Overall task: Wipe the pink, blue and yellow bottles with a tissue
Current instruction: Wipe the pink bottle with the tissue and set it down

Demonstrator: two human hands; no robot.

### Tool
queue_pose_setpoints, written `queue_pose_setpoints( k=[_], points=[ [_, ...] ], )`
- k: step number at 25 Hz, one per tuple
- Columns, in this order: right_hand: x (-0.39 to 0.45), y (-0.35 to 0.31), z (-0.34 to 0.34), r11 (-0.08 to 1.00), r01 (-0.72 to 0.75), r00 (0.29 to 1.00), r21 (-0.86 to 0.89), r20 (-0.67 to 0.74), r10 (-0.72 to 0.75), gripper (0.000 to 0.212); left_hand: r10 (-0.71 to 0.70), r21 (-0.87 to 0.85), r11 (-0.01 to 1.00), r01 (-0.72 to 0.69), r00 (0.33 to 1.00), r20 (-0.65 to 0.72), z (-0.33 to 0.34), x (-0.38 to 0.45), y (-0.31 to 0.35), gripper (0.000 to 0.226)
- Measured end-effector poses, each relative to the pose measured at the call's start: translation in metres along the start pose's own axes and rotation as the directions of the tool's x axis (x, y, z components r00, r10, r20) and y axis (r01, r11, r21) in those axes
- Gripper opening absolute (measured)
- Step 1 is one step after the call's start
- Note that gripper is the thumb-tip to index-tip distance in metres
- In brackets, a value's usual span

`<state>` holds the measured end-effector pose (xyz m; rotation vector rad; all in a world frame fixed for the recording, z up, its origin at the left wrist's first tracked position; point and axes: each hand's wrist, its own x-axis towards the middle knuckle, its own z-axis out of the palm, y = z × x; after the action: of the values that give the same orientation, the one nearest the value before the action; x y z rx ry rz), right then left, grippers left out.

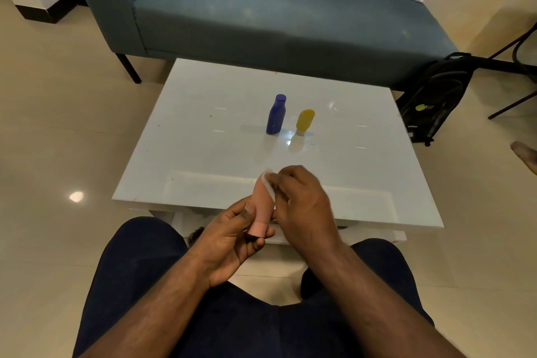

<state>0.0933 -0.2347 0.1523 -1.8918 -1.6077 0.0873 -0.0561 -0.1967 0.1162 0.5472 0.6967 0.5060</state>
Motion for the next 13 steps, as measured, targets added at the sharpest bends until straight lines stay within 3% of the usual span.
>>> queue_pose_setpoints(
  k=[4, 8, 12, 13],
  points=[
    [-0.018, -0.007, 0.001, 0.982, 0.187, 0.973, -0.012, 0.140, -0.183, 0.028, 0.001, -0.028, 1.000, -0.002, 1.000, -0.021, 0.000, -0.001, 0.001, 0.032],
    [0.002, 0.008, 0.002, 1.000, -0.019, 1.000, 0.017, 0.021, 0.019, 0.026, -0.016, -0.076, 0.997, 0.017, 1.000, 0.002, 0.002, -0.002, 0.002, 0.037],
    [-0.023, -0.012, 0.001, 0.991, 0.132, 0.982, 0.033, 0.130, -0.135, 0.025, 0.004, -0.065, 0.998, -0.007, 0.999, -0.044, -0.001, 0.000, 0.004, 0.033],
    [-0.021, -0.010, -0.001, 0.992, 0.112, 0.984, 0.051, 0.130, -0.118, 0.024, -0.001, -0.057, 0.998, -0.002, 0.999, -0.052, -0.002, 0.000, 0.004, 0.032]
  ],
)
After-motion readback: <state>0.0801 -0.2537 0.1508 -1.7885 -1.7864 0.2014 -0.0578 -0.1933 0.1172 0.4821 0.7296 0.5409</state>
